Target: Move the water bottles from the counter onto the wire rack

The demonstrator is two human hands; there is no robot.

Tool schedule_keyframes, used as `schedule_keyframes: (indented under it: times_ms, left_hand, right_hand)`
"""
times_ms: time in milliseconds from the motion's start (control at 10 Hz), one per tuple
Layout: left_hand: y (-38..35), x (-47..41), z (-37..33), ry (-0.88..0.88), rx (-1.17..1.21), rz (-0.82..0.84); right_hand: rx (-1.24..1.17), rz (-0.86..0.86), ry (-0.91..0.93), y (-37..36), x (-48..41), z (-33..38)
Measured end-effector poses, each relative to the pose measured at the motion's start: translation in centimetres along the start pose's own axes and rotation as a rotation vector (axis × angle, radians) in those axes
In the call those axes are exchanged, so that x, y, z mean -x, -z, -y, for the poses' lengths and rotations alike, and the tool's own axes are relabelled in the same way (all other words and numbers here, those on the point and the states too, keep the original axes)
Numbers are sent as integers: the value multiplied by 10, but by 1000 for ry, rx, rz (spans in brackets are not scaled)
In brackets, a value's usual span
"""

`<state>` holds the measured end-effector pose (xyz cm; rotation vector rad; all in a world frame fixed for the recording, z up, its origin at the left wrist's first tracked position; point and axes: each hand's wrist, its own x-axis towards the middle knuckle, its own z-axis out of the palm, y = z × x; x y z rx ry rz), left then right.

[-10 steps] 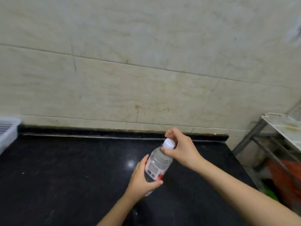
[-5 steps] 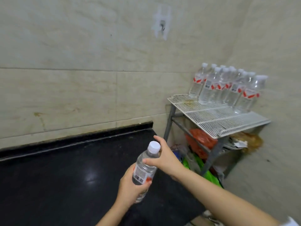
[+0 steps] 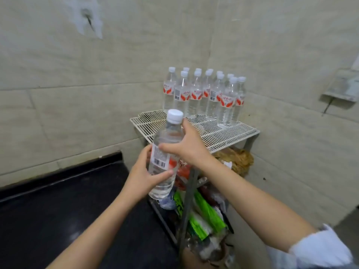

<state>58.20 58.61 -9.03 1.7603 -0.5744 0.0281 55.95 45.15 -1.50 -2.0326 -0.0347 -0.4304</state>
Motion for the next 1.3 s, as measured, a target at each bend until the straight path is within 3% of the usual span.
schedule_keyframes:
  times_ms: [200, 300, 400, 700, 900, 1200, 1300]
  left_hand:
    - [-12, -96, 13, 13, -131, -78]
    - [-27, -147, 31, 36, -333, -29]
    - [-41, -182, 46, 73, -515, 54]
    - [-47, -192, 70, 159, -610, 66]
    - [-53, -177, 48, 212, -683, -47]
    - [-140, -146, 0, 196, -805, -120]
    - [-164, -129, 1, 219, -917, -119]
  right_hand:
    - [-77, -281, 46, 68, -83, -12]
    - [-22, -436, 42, 91, -131, -31]
    - [42, -464, 24, 109, -174, -58]
    - [249, -362, -139, 123, -259, -128]
    - [265, -243, -140, 133, -290, -143]
    - [255, -92, 91, 161, -250, -149]
    - [107, -6, 171, 190, -213, -137]
